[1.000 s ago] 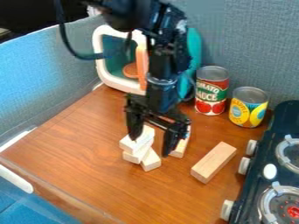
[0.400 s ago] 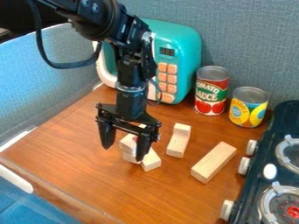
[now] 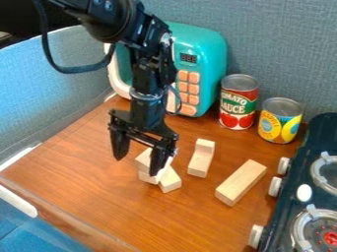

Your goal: Pick up the rectangle with the red mark and put it down on the rectangle in front of the stow

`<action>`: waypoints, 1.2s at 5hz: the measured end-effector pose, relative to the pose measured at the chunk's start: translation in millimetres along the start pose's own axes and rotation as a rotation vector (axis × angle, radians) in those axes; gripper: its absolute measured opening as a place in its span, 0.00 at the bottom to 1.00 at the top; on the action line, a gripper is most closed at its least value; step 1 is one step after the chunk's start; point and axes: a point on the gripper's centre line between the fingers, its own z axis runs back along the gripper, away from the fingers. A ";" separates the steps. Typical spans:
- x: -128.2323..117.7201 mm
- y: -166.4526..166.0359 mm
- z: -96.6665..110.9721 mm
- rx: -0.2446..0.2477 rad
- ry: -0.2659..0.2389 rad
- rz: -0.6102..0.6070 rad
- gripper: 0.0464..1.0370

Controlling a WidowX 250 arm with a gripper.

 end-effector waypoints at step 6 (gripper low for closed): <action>27.3 8.8 -26.0 -0.093 -0.023 -0.007 0.91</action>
